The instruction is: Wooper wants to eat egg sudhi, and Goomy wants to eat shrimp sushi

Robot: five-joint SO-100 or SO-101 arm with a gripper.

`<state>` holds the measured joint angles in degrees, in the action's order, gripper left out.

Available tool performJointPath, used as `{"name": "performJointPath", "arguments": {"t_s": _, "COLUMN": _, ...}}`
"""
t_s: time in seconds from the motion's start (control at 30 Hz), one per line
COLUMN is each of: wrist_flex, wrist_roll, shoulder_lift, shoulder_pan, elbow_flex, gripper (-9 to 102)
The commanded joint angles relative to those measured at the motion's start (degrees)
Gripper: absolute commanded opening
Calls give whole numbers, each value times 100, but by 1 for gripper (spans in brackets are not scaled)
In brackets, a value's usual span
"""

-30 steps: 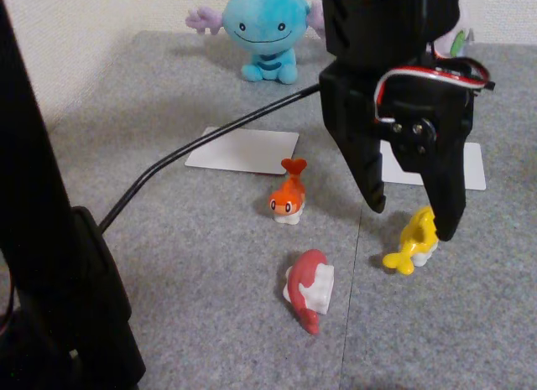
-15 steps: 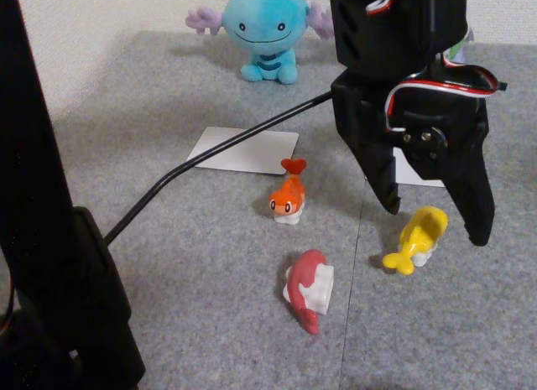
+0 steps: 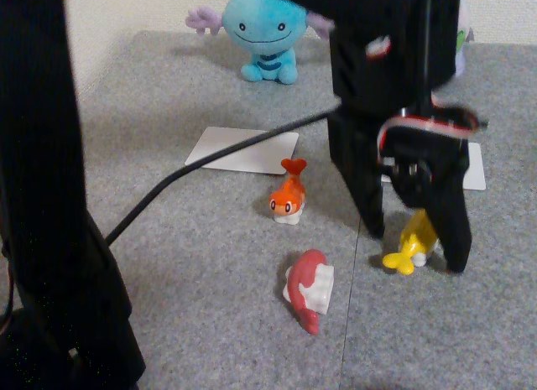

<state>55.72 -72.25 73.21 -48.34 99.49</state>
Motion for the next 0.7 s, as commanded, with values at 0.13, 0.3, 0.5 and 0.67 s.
{"name": "performJointPath", "arguments": {"t_s": 0.13, "wrist_flex": -132, "wrist_roll": -26, "shoulder_lift": -18, "shoulder_pan": 0, "elbow_flex": -193, "gripper": 19}}
{"name": "performJointPath", "arguments": {"t_s": 0.3, "wrist_flex": -114, "wrist_roll": -26, "shoulder_lift": -18, "shoulder_pan": 9, "elbow_flex": -193, "gripper": 9}}
{"name": "performJointPath", "arguments": {"t_s": 0.5, "wrist_flex": 0, "wrist_roll": -97, "shoulder_lift": 316, "shoulder_pan": 97, "elbow_flex": -193, "gripper": 5}}
{"name": "performJointPath", "arguments": {"t_s": 0.67, "wrist_flex": 352, "wrist_roll": -229, "shoulder_lift": 1195, "shoulder_pan": 360, "elbow_flex": -193, "gripper": 5}}
